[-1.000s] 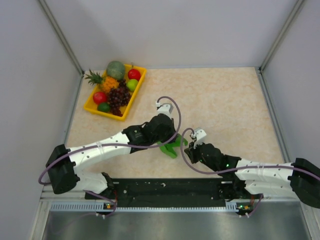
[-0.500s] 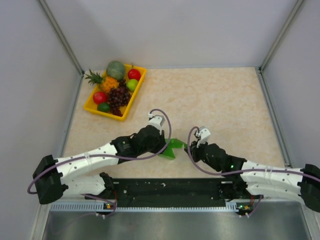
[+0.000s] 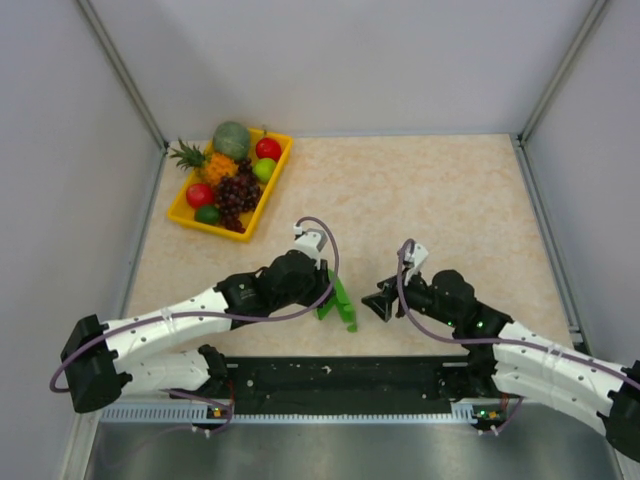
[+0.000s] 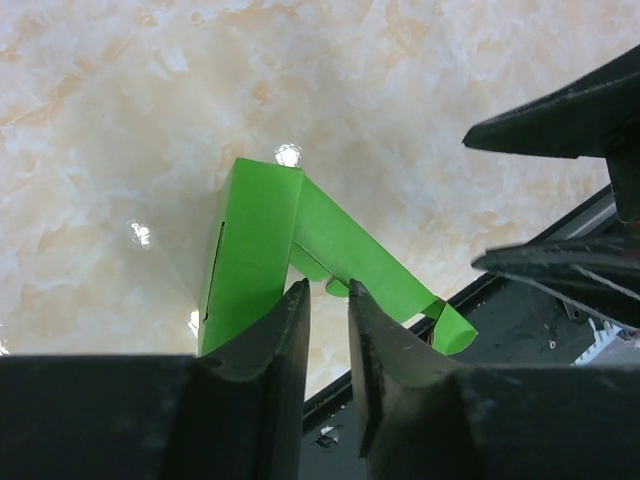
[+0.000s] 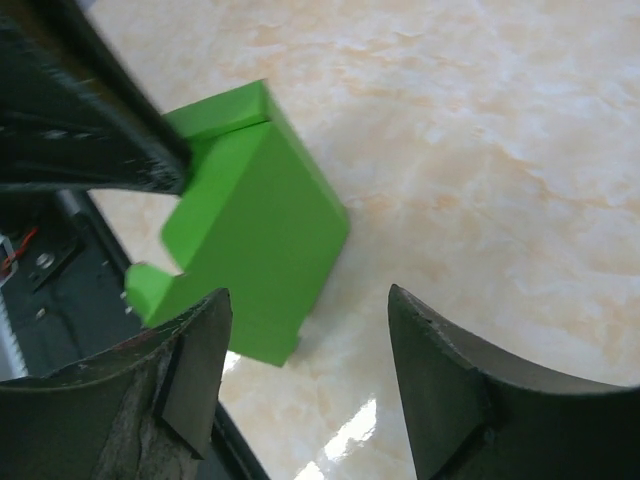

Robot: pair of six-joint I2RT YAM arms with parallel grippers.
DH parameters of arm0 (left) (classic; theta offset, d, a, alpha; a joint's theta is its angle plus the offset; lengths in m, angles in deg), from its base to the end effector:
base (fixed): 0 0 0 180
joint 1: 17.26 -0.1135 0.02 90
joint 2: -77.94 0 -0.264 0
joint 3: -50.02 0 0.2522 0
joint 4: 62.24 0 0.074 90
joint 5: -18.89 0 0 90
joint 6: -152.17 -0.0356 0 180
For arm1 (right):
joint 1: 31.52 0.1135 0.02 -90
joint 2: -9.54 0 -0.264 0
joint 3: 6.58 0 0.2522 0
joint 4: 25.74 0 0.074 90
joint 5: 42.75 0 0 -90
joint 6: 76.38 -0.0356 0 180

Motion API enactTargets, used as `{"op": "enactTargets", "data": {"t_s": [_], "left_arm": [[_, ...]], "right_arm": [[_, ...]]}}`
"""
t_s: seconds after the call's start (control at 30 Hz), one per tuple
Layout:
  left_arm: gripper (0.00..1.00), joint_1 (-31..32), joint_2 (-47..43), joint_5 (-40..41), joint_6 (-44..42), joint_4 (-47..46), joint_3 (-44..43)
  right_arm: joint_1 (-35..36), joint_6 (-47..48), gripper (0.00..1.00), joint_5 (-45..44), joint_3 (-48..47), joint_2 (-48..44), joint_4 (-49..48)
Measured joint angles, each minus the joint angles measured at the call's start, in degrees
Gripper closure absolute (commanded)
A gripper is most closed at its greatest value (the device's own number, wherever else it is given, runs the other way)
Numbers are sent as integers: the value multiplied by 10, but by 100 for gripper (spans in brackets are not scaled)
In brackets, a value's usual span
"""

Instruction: Fold the paper box

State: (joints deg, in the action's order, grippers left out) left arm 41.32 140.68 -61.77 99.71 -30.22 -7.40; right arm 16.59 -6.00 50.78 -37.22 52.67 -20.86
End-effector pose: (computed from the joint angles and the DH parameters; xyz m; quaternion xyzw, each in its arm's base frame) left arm 0.1285 -0.1992 0.2586 0.1276 0.8849 -0.2801 0.3497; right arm 0.1173 0.1340 0.2067 -0.2159 0.7761 0.3505 0.4777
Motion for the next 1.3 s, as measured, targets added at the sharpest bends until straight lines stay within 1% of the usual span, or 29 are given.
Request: {"op": "enactTargets", "data": {"t_s": [0.07,0.1,0.17,0.3,0.4,0.43,0.53,0.57,0.6,0.7,0.73,0.8,0.93,0.97,1.03,1.07,1.1,1.13,1.2,1.27,1.3], "left_arm": [[65,0,0,-5,-1,0,0],[63,0,0,-8,-2,1,0],[61,0,-1,-15,-4,5,-2],[53,0,-23,-14,-16,50,-20],[49,-8,-64,-8,-24,82,-37],[41,-16,-79,-8,-27,93,-43],[29,-54,-109,-12,-36,111,-54],[12,-72,-113,-21,-37,114,-54],[2,-93,-112,-35,-38,118,-54],[2,-150,-71,-85,-38,130,-63],[3,-166,-45,-104,-34,133,-73],[2,-184,12,-136,-30,134,-90],[2,-200,84,-173,-19,131,-110],[2,-206,92,-182,-16,128,-110],[2,-227,104,-218,-2,110,-102],[2,-244,106,-246,8,86,-88],[2,-257,106,-267,18,70,-75],[2,-266,106,-283,29,52,-63],[2,-280,106,-309,52,16,-35],[2,-280,105,-332,81,-21,-8],[2,-279,105,-342,96,-37,3]], "right_arm": [[0,10,33,47,6,-17,-5],[0,12,32,64,9,-23,-8],[7,16,32,87,19,-29,-9],[74,26,31,76,34,-49,21],[90,27,27,71,49,-80,30],[92,26,27,67,54,-86,30],[99,25,27,55,57,-78,28],[102,25,28,51,57,-68,23],[106,25,29,47,57,-54,16],[118,27,32,29,50,7,2],[124,27,40,25,47,18,2],[141,33,47,3,33,50,4],[167,40,50,-51,-15,101,6],[174,42,51,-67,-26,111,5],[183,47,62,-92,-38,118,-5],[185,49,68,-102,-39,119,-10],[186,53,79,-108,-39,120,-14],[186,56,83,-116,-39,121,-16],[186,64,84,-127,-39,126,-18],[186,74,85,-132,-39,129,-19],[186,82,89,-132,-39,130,-18]]}}
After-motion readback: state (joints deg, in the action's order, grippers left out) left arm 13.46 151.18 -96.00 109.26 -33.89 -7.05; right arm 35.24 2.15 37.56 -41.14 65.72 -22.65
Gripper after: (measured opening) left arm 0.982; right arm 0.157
